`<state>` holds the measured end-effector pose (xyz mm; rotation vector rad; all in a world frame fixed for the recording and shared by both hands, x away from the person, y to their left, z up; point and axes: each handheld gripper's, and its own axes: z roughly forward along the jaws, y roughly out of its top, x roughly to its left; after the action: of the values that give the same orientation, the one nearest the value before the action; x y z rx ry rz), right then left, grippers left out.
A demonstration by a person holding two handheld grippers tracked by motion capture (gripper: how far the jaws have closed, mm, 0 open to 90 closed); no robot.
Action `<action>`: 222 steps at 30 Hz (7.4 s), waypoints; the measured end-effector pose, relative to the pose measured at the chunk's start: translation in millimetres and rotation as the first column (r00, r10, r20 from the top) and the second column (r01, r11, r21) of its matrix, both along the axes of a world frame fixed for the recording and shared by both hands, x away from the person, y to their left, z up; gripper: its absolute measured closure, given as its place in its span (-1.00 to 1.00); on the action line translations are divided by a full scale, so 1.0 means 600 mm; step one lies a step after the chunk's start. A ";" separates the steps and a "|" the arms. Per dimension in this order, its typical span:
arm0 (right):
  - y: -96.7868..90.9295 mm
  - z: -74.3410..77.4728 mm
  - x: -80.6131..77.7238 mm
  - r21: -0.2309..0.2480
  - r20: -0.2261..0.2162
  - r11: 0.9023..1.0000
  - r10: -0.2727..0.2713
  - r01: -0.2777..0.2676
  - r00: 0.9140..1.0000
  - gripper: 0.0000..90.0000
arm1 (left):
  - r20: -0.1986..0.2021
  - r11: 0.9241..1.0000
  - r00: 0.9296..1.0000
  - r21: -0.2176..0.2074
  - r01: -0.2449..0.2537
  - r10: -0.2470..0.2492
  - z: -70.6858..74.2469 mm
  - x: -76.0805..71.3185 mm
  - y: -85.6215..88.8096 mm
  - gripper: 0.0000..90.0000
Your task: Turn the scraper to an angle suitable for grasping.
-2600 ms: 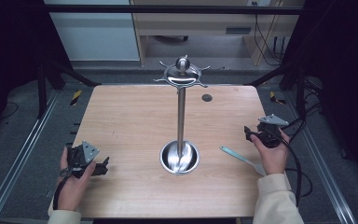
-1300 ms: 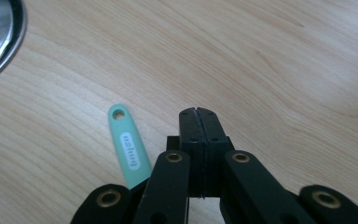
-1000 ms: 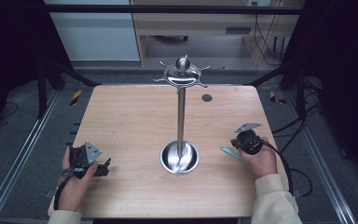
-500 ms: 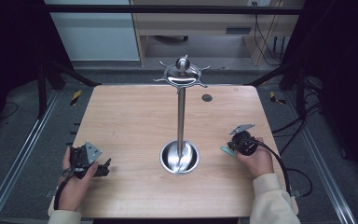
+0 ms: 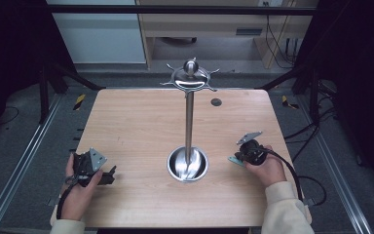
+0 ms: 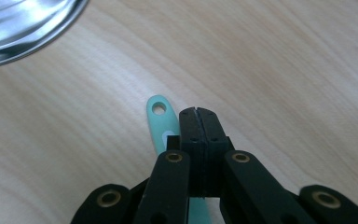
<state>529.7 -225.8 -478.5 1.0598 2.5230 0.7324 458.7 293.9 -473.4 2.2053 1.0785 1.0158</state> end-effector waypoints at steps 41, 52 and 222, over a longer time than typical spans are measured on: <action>0.023 0.076 -0.032 -0.195 -0.060 0.953 0.223 -0.231 0.973 0.93 | -0.017 1.000 1.000 0.030 0.002 -0.001 -0.008 -0.006 -0.006 -0.93; 0.016 0.081 -0.017 -0.299 -0.130 0.917 0.235 -0.264 0.963 0.84 | -0.023 0.999 1.000 0.037 0.008 -0.007 -0.009 -0.005 -0.008 -0.93; 0.028 0.338 -0.029 0.403 0.312 0.891 0.081 -0.209 0.947 0.65 | -0.022 1.000 1.000 0.016 -0.003 0.003 -0.012 -0.008 -0.003 -0.93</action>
<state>512.2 -208.8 -276.0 0.8108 2.2546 1.4319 453.7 292.3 -480.7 2.2335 1.0869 1.0070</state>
